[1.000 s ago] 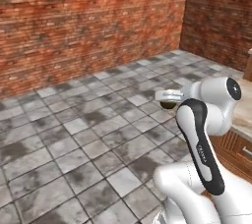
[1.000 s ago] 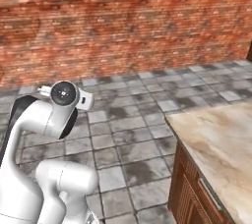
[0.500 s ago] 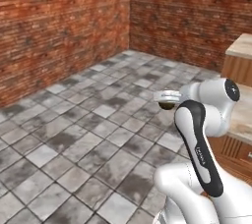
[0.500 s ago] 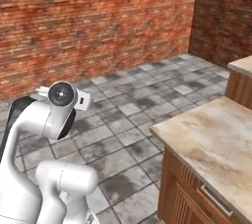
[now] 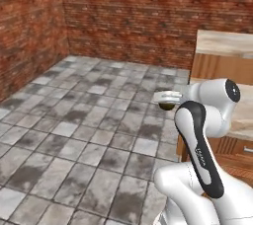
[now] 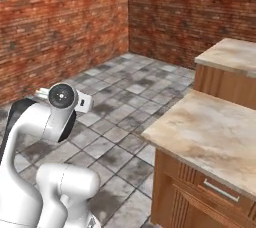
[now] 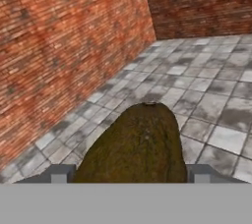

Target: Gather the mushroom and avocado from the fridge and place them on a tray on the dining counter. Then gather the steak and chicken drumstick from the fridge and place them on the other tray.

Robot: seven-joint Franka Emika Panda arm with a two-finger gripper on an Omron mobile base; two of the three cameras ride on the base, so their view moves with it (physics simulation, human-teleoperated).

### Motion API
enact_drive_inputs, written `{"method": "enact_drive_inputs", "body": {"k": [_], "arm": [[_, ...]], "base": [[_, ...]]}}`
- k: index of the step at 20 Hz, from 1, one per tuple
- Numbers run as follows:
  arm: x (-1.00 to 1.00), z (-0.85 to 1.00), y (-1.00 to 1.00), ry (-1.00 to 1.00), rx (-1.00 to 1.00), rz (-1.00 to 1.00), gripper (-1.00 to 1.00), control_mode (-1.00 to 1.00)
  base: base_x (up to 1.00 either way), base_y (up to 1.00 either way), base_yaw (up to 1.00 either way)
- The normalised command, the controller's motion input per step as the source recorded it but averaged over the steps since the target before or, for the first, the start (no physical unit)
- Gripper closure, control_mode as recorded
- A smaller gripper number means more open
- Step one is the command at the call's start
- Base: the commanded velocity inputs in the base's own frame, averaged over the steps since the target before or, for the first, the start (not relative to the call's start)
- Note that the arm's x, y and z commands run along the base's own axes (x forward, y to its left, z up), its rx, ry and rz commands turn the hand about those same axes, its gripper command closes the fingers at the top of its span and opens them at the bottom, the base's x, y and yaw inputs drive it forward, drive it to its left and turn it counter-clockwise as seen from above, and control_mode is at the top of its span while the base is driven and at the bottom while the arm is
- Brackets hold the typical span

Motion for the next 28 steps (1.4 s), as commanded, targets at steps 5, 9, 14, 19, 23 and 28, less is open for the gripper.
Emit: {"method": "enact_drive_inputs", "body": {"k": [5,9,14,19,23,28], "arm": [[0.0,0.0,0.0,0.0,0.0,0.0,1.0,1.0],[0.0,0.0,0.0,0.0,0.0,0.0,1.0,1.0],[0.0,0.0,0.0,0.0,0.0,0.0,1.0,1.0],[0.0,0.0,0.0,0.0,0.0,0.0,1.0,1.0],[0.0,0.0,0.0,0.0,0.0,0.0,1.0,1.0],[0.0,0.0,0.0,0.0,0.0,0.0,1.0,1.0]], "base": [[0.64,0.42,-0.54],[0.65,0.47,-0.54],[0.66,0.54,-0.52],[0.7,0.59,-0.5],[0.53,0.9,-0.36],[0.69,1.0,-0.25]]}}
